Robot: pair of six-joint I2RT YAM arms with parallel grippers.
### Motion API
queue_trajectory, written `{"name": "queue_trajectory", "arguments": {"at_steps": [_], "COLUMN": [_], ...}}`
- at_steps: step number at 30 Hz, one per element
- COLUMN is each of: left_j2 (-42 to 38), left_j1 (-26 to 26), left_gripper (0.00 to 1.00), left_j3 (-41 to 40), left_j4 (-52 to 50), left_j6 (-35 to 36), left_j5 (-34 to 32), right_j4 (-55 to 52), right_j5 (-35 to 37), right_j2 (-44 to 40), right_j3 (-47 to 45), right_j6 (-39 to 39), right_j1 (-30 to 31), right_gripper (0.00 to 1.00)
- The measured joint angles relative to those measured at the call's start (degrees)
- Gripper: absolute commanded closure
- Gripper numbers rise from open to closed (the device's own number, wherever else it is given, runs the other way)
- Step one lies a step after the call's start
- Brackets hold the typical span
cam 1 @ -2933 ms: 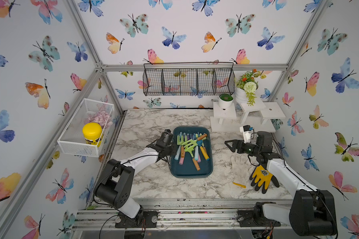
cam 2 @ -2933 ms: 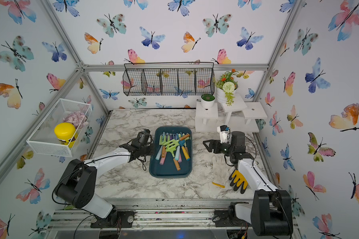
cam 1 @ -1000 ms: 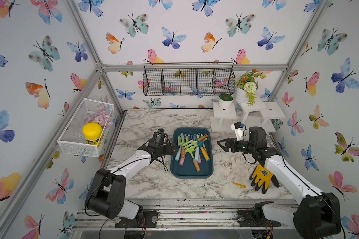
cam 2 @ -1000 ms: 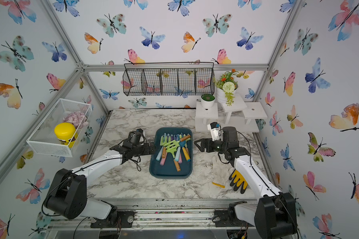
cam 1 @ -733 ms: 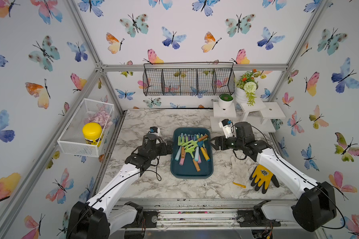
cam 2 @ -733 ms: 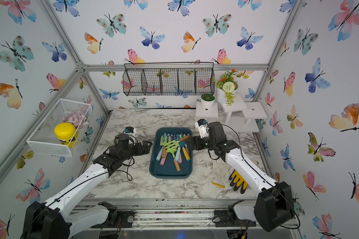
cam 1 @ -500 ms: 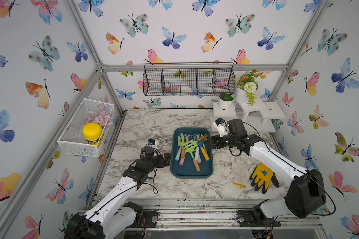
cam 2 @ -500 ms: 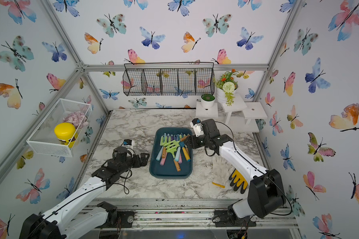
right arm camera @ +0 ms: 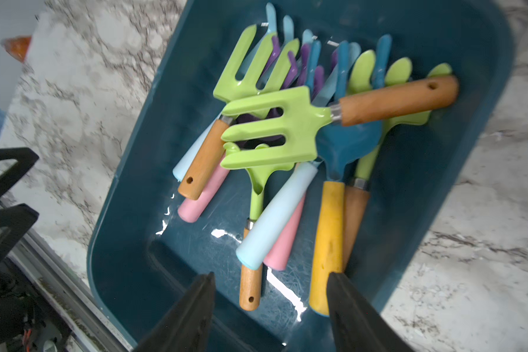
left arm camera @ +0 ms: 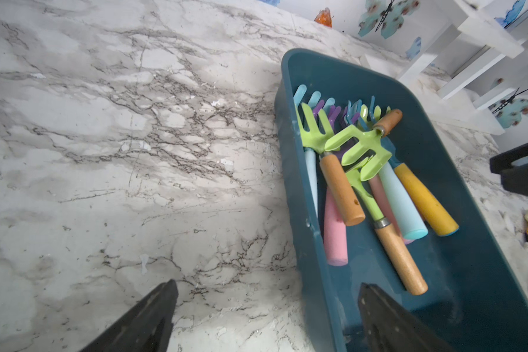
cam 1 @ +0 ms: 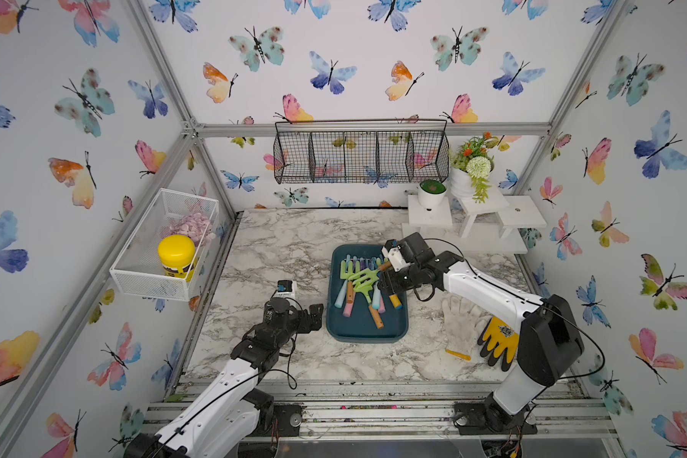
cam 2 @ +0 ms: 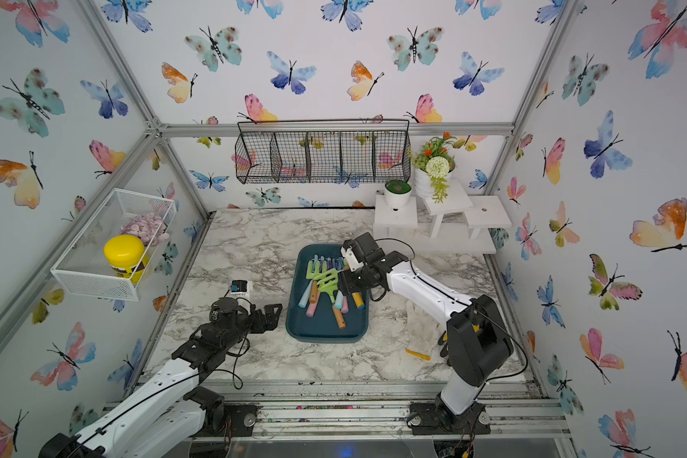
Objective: Take the hand rake out of the storage box
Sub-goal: Pick up the rake from the storage box.
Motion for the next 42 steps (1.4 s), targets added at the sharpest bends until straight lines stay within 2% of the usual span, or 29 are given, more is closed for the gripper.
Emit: {"name": "queue_trajectory", "arguments": {"at_steps": [10, 13, 36, 42], "left_j2": [-3.3, -3.72, -2.27, -2.25], "left_j1": [0.02, 0.04, 0.07, 0.07], "left_gripper": [0.04, 0.04, 0.07, 0.07], "left_j3": [-2.14, -2.49, -2.54, -2.54], "left_j4": [2.93, 3.21, 4.04, 4.31], "left_j6": [0.07, 0.07, 0.04, 0.04], "left_j5": [-0.02, -0.02, -0.04, -0.04], "right_j4": [-6.84, -8.0, -11.02, -10.93], "right_j5": [7.5, 8.81, 12.11, 12.04], "right_j2": [7.39, 9.99, 18.84, 18.91], "right_j3": [6.16, 8.46, 12.13, 12.13], "right_j6": [-2.6, -3.56, -5.44, -4.87], "right_j1": [0.79, 0.74, 0.74, 0.74], "right_gripper": [0.47, 0.55, 0.57, 0.65]}}
